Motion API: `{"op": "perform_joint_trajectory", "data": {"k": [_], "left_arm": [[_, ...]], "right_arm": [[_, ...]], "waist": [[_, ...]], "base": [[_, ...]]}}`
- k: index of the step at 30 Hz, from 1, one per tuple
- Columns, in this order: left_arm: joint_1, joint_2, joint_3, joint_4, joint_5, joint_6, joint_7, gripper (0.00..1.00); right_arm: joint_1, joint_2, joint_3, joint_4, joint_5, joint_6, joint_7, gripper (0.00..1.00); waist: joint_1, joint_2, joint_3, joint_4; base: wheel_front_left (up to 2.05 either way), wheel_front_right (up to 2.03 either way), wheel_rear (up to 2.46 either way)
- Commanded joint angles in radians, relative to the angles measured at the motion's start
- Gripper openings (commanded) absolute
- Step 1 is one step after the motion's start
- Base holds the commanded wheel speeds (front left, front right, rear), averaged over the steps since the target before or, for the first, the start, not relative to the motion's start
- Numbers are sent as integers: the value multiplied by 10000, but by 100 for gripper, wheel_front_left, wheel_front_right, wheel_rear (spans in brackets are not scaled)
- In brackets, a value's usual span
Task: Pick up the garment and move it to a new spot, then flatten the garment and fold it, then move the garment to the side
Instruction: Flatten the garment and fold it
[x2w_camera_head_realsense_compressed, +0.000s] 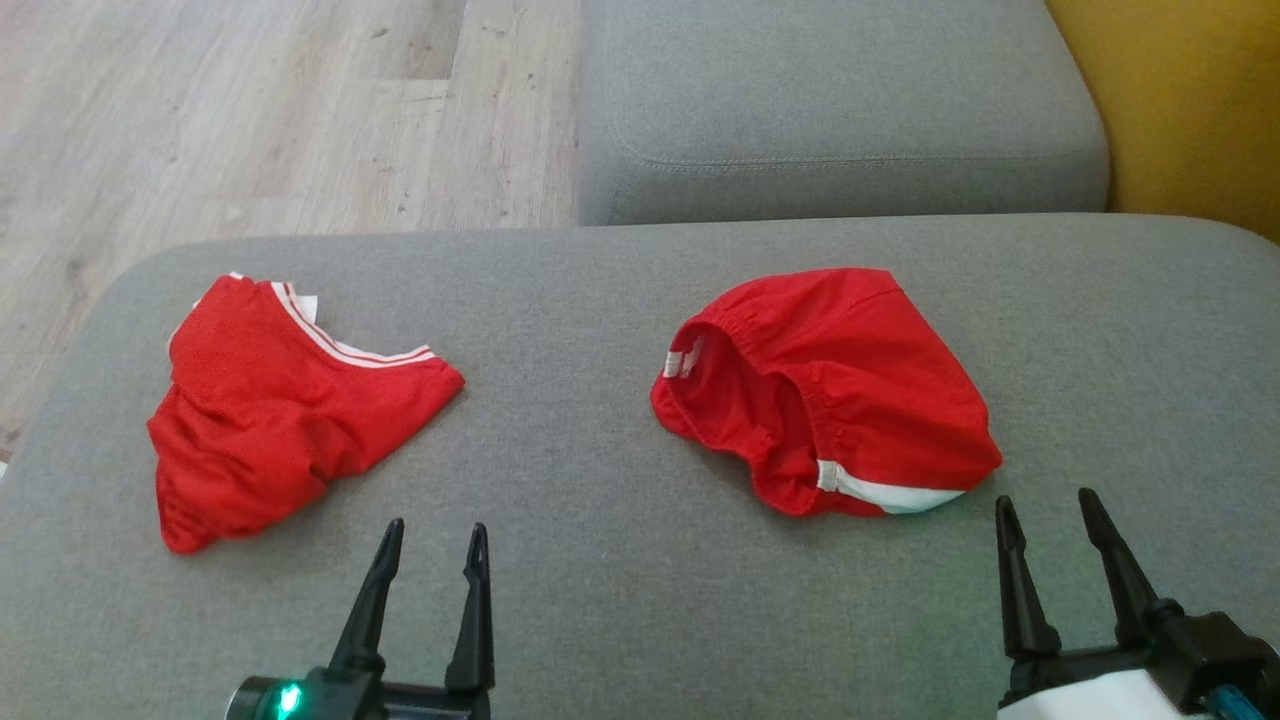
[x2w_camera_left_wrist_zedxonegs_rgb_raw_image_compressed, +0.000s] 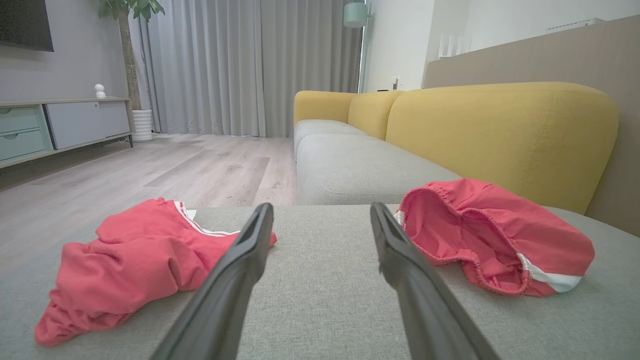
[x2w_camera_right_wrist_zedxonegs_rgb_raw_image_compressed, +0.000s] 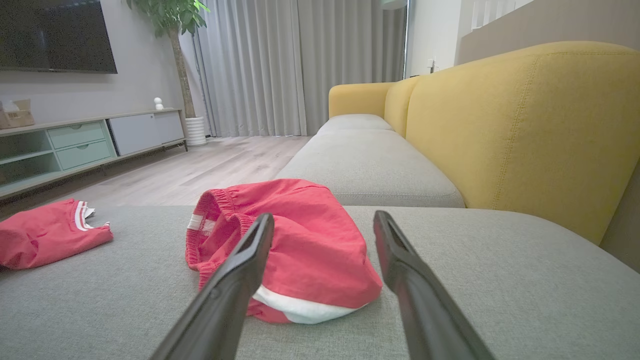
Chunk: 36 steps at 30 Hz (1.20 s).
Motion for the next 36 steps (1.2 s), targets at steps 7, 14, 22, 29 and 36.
{"op": "perform_joint_trajectory", "data": {"k": [7, 14, 22, 29, 36], "left_arm": [[-694, -64, -320, 368, -21, -355, -80, 100], [-2041, -64, -1694, 1601, -718, -929, -80, 100], [-4523, -64, -3927, 3665, -2116, -1029, -80, 100], [-6127, -64, -5412, 4820, -3918, -1023, 743, 100], [-7197, -64, -6128, 5545, -5059, -597, 885, 100]], "right_arm": [[-389, -68, 353, -348, -9, 46, -36, 100], [-636, -68, 571, -470, -95, 46, -36, 100], [-1141, -68, 879, -518, 65, 46, -36, 100], [-1447, -68, 1039, -578, 198, 46, -36, 100], [-1689, -68, 1138, -637, 449, 46, -36, 100]], "waist": [[0, 0, 203, -223], [0, 0, 739, -862], [0, 0, 1712, -1962], [0, 0, 2324, -2611], [0, 0, 2792, -3091]], "base": [[0, 0, 0], [0, 0, 0], [0, 0, 0], [0, 0, 0], [0, 0, 0]]}}
